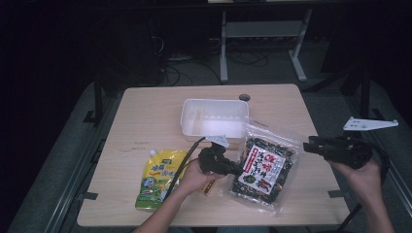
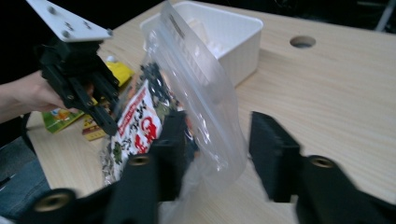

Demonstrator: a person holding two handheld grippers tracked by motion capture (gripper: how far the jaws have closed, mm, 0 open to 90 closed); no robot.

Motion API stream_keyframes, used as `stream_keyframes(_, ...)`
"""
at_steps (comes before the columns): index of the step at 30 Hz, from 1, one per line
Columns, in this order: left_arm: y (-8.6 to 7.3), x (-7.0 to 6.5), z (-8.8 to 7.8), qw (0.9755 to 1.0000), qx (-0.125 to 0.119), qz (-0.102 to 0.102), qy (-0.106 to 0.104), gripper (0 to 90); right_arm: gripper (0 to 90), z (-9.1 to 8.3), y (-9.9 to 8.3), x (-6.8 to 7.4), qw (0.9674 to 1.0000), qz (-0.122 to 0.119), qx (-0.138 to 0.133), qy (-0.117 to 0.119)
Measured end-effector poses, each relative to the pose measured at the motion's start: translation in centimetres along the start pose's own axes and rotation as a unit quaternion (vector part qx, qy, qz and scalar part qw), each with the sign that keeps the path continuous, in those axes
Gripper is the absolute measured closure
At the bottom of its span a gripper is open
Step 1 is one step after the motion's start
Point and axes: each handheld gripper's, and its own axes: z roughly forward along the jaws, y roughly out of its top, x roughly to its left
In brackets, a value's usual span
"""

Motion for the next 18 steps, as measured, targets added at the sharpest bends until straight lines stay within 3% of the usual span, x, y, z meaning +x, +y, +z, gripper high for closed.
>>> stream_keyframes(3, 0.0, -0.1, -0.1, 1.0000, -0.002, 0.004, 0.002, 72.2, 40.5, 0.6, -0.7, -0.4, 0.9999, 0.015, 0.003, -0.001)
stream_keyframes(9, 0.0, -0.3, -0.2, 0.9999, -0.003, 0.010, 0.008, 72.1, 31.8, 1.9, -2.2, -0.9, 0.9990, 0.034, 0.007, 0.028)
stream_keyframes(18, 0.0, -0.4, -0.3, 0.9998, -0.004, 0.016, 0.009, 72.1, 31.5, 4.6, -3.6, -0.9, 0.9951, 0.043, 0.031, 0.084)
